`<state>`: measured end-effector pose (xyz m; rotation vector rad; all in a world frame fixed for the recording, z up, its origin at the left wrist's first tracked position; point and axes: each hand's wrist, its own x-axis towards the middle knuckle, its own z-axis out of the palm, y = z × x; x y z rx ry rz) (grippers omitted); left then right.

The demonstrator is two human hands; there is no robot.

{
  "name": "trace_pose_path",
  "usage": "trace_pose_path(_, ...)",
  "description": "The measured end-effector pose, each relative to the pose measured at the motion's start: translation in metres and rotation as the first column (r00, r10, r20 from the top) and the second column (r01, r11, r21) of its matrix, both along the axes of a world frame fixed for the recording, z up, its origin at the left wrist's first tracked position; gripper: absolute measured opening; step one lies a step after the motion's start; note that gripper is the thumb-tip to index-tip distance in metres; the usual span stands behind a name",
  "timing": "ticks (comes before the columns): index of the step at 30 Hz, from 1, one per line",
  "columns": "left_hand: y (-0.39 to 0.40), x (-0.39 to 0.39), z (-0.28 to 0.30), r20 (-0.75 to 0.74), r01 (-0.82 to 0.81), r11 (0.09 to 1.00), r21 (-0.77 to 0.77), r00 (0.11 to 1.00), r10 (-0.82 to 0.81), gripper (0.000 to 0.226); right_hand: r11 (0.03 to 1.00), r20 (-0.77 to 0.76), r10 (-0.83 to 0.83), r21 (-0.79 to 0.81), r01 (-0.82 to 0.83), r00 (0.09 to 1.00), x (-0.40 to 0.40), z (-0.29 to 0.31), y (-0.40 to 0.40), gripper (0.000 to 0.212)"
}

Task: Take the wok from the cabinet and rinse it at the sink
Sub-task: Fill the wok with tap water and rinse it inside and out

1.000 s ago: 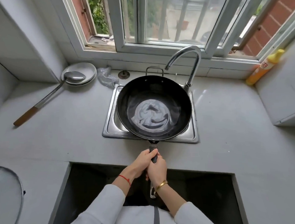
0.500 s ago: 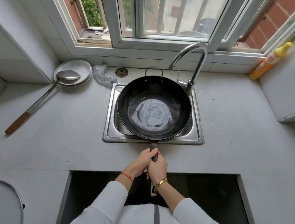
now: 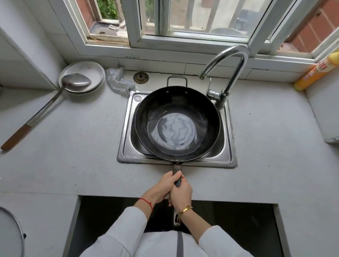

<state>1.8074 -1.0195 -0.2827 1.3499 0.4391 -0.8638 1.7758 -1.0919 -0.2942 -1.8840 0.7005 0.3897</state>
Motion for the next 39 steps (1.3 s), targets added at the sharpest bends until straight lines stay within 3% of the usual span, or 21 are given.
trace_pose_path(6, 0.0, 0.003, 0.0, -0.002, 0.037, 0.999, 0.024, 0.999, -0.037, 0.031, 0.999, -0.036, 0.043, -0.016, -0.044, 0.998, 0.003, -0.006, -0.003, 0.012)
trace_pose_path(10, -0.003, 0.008, -0.002, -0.021, 0.014, 0.999, 0.049, 1.0, -0.013, 0.025, 0.97, -0.094, 0.223, -0.074, -0.23, 0.97, 0.012, -0.008, -0.012, 0.016)
trace_pose_path(13, -0.007, 0.011, -0.005, -0.057, -0.037, 0.998, 0.059, 0.998, 0.041, 0.02, 0.832, -0.131, 0.504, -0.194, -0.52, 0.854, 0.023, -0.004, -0.031, 0.017)
trace_pose_path(17, -0.013, 0.011, -0.006, -0.099, -0.056, 0.993, 0.102, 0.993, 0.066, 0.023, 0.643, -0.271, 0.747, 0.063, -0.763, 0.607, 0.048, 0.013, -0.07, 0.041)
trace_pose_path(19, -0.015, 0.011, -0.005, -0.119, -0.082, 0.992, 0.099, 0.989, 0.094, 0.023, 0.587, -0.285, 0.787, 0.077, -0.806, 0.547, 0.07, 0.026, -0.09, 0.048)
trace_pose_path(21, -0.018, 0.012, -0.003, -0.171, -0.16, 0.986, 0.044, 0.971, 0.165, 0.022, 0.602, -0.229, 0.772, -0.039, -0.798, 0.593, 0.099, 0.041, -0.108, 0.033)
trace_pose_path(25, -0.02, 0.014, 0.002, -0.235, -0.203, 0.977, 0.063, 0.949, 0.212, 0.023, 0.857, 0.11, 0.497, -0.216, -0.467, 0.861, 0.164, 0.07, -0.131, 0.016)
trace_pose_path(27, -0.021, 0.015, 0.003, -0.251, -0.189, 0.979, 0.083, 0.946, 0.204, 0.023, 0.926, 0.295, 0.34, -0.272, -0.262, 0.893, 0.197, 0.081, -0.136, 0.018)
trace_pose_path(29, -0.022, 0.017, 0.004, -0.283, -0.197, 0.977, 0.081, 0.935, 0.212, 0.022, 0.937, 0.389, 0.282, -0.31, -0.164, 0.877, 0.227, 0.09, -0.137, 0.025)
trace_pose_path(33, -0.025, 0.019, 0.007, -0.3, -0.208, 0.974, 0.092, 0.927, 0.227, 0.023, 0.918, 0.37, 0.332, -0.34, -0.206, 0.868, 0.273, 0.096, -0.128, 0.041)
trace_pose_path(39, -0.027, 0.02, 0.007, -0.314, -0.225, 0.968, 0.108, 0.917, 0.248, 0.025, 0.91, 0.268, 0.392, -0.256, -0.327, 0.88, 0.308, 0.087, -0.114, 0.053)
